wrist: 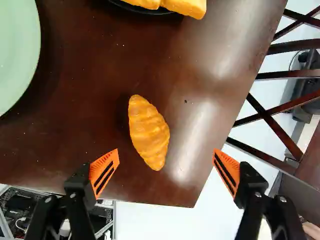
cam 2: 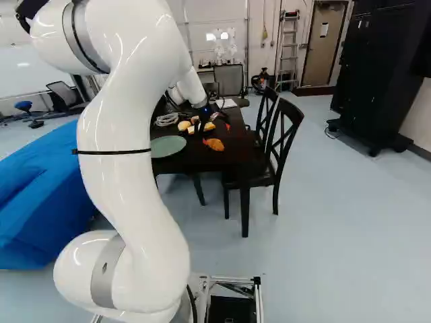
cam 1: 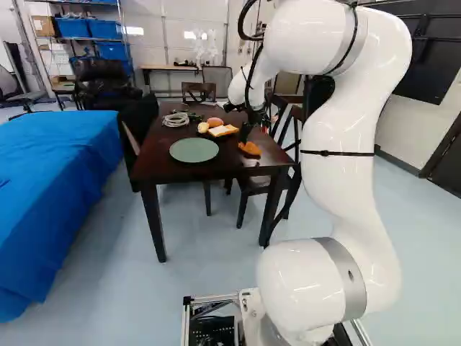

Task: Move the croissant to the empty plate

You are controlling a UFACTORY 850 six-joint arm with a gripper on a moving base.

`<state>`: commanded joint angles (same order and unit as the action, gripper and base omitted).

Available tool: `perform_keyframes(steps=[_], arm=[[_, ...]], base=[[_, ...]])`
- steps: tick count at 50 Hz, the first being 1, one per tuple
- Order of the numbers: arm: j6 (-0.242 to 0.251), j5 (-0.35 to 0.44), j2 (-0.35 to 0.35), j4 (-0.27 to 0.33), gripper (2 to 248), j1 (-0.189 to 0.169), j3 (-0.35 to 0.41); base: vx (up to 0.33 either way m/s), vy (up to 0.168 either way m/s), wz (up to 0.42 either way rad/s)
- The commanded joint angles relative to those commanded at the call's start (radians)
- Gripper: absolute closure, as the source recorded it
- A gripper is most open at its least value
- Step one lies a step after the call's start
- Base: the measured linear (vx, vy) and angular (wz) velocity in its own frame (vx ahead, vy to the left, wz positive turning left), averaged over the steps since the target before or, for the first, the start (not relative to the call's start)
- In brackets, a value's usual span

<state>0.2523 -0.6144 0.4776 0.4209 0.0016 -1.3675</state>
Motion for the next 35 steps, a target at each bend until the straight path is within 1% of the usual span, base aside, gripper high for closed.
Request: perform_keyframes(steps=[18, 35], arm=[[0.000, -0.057, 0.021, 0.000, 3, 0.023, -0.028], [0.000, -0.091, 0.046, -0.017, 3, 0.025, -0.064]], base=[[0.000, 0.000, 0.000], [0.000, 0.000, 0.000]])
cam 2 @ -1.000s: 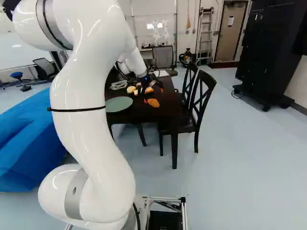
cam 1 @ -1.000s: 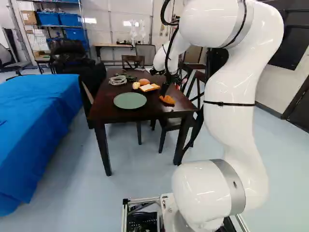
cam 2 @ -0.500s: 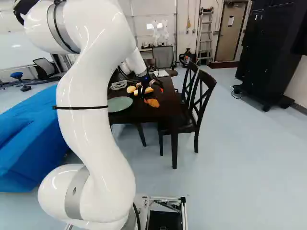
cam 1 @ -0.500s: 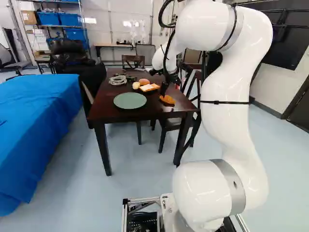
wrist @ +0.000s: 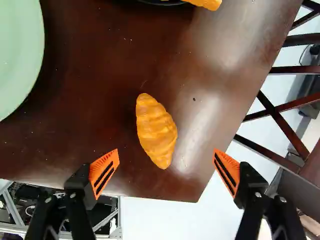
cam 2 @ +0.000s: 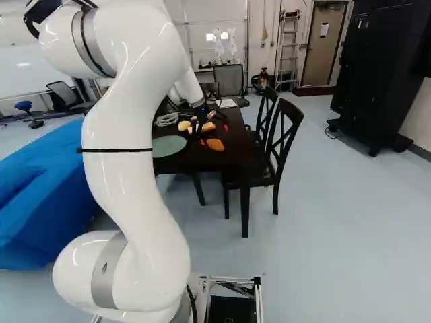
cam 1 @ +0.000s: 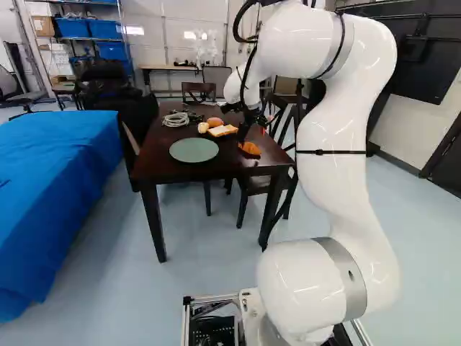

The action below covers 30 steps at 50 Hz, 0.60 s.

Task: Move the croissant to the empty plate

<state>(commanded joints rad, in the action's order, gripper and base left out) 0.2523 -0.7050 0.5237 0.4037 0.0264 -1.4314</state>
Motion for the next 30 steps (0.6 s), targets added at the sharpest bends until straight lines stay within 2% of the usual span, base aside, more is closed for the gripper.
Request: perform_keyframes(steps=[30], arm=[[0.000, -0.034, 0.023, 0.010, 3, -0.003, -0.032]], base=[[0.000, 0.000, 0.000]])
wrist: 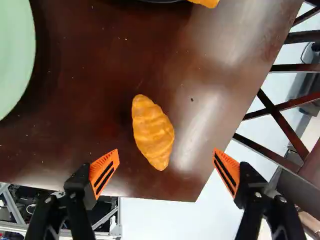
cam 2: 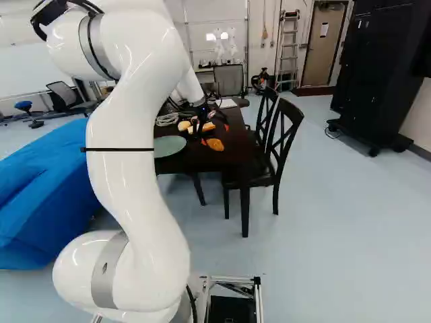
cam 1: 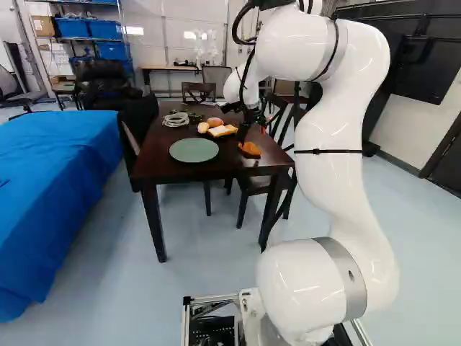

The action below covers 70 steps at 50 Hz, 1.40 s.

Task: Move the croissant to the empty plate

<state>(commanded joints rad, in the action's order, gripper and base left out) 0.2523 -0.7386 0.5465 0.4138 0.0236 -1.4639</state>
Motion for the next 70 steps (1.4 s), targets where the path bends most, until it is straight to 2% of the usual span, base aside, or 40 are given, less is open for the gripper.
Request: perform_keyframes(steps=[9, 29, 43, 57, 70], arm=[[0.000, 0.000, 0.003, -0.017, 3, 0.000, -0.004], [0.000, 0.000, 0.004, -0.131, 3, -0.002, -0.006], [0.000, 0.000, 0.016, -0.192, 3, -0.020, -0.024], [0.000, -0.017, 0.019, -0.206, 3, -0.043, -0.027], [0.000, -0.055, 0.019, -0.206, 3, -0.043, -0.027]], base=[[0.000, 0.000, 0.000], [0.000, 0.000, 0.000], [0.000, 0.000, 0.000], [0.000, 0.000, 0.000], [0.000, 0.000, 0.000]])
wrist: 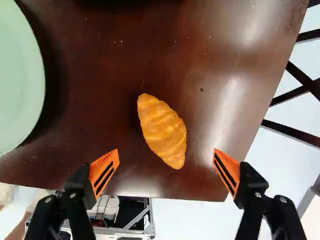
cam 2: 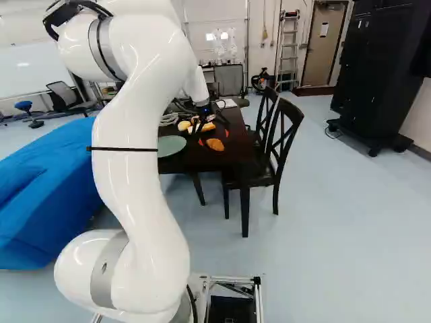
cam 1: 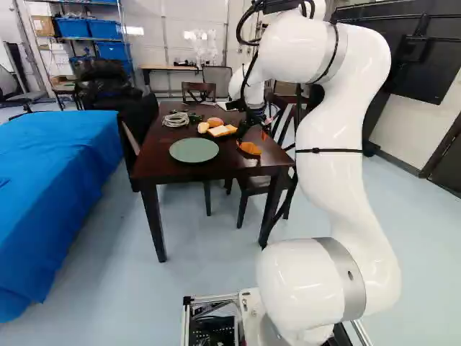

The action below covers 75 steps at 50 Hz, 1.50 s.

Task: Move the croissant to the empty plate

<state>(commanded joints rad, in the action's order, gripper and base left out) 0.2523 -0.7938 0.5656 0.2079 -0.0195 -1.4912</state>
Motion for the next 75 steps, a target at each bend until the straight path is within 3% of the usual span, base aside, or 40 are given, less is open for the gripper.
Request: perform_keyframes(steps=[56, 75], arm=[[0.000, -0.020, 0.045, -0.013, 3, 0.008, -0.065], [0.000, -0.020, 0.091, -0.013, 3, 0.008, -0.078]], base=[[0.000, 0.000, 0.000], [0.000, 0.000, 0.000]])
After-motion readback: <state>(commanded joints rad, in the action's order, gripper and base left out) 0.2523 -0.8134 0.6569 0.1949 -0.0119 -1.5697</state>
